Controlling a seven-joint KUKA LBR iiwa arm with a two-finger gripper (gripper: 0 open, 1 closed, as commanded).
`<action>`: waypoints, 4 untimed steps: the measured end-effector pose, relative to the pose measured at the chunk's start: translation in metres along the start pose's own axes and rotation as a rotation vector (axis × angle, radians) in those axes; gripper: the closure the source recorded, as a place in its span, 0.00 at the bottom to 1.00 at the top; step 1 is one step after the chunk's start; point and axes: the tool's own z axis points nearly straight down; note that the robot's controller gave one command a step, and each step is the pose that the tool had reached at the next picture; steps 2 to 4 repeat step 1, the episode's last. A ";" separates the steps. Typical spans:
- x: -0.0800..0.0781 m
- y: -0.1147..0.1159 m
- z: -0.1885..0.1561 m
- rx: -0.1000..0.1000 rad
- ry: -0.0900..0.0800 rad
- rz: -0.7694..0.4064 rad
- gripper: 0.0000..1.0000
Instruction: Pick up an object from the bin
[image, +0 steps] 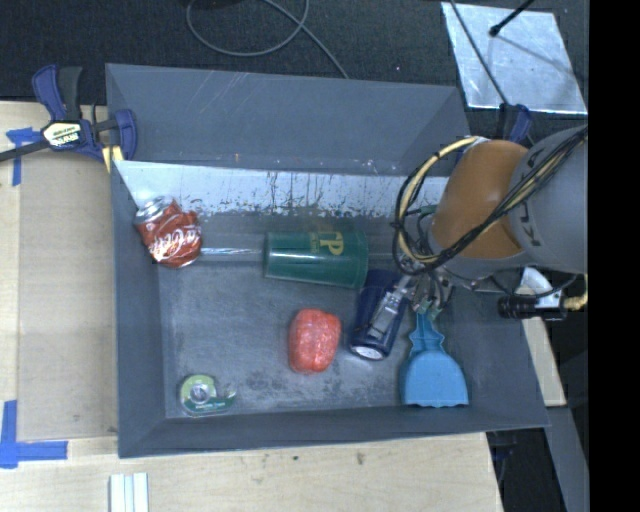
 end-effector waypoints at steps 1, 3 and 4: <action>0.001 0.004 -0.002 -0.005 0.001 -0.008 1.00; 0.001 0.004 -0.002 -0.005 0.001 -0.008 1.00; 0.001 0.004 -0.002 -0.005 0.001 -0.008 1.00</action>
Offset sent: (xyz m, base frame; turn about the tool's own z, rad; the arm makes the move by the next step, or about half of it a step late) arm 0.0000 0.0000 0.0000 0.0000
